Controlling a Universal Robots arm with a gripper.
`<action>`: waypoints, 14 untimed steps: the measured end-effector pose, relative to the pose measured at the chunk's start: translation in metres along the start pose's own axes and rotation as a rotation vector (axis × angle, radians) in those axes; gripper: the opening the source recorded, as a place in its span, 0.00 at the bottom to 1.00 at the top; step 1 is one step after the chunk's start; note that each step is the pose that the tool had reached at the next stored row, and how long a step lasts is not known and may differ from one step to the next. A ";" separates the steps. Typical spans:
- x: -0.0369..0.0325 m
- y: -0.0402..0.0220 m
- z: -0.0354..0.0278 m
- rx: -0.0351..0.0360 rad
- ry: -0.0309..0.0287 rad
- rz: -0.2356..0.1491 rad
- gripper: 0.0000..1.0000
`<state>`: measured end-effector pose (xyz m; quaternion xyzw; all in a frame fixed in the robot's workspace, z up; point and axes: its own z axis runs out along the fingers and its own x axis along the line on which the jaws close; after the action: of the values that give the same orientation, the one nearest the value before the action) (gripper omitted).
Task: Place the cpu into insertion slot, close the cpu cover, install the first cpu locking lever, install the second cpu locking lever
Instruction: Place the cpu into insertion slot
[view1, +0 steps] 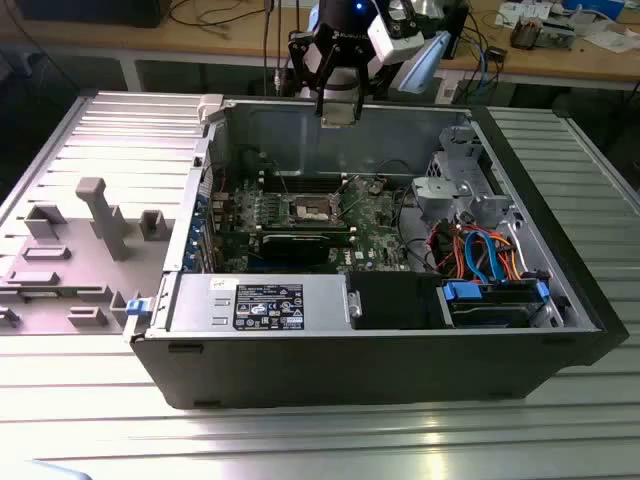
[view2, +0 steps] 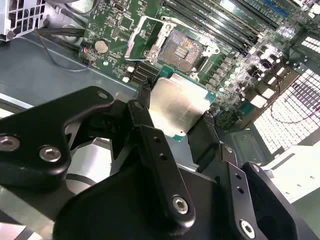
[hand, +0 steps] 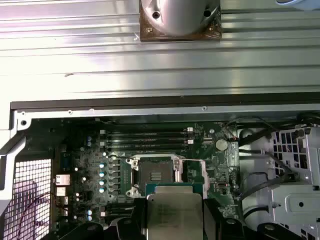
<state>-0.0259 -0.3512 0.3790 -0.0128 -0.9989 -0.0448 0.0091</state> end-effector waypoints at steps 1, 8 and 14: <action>0.0000 0.0000 0.0000 0.0000 0.0000 0.000 0.54; -0.0001 -0.0028 -0.0002 -0.0001 0.0000 0.000 0.54; -0.0002 -0.0036 -0.0002 -0.0003 -0.0018 0.020 0.54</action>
<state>-0.0259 -0.3547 0.3788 -0.0230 -0.9987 -0.0449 0.0086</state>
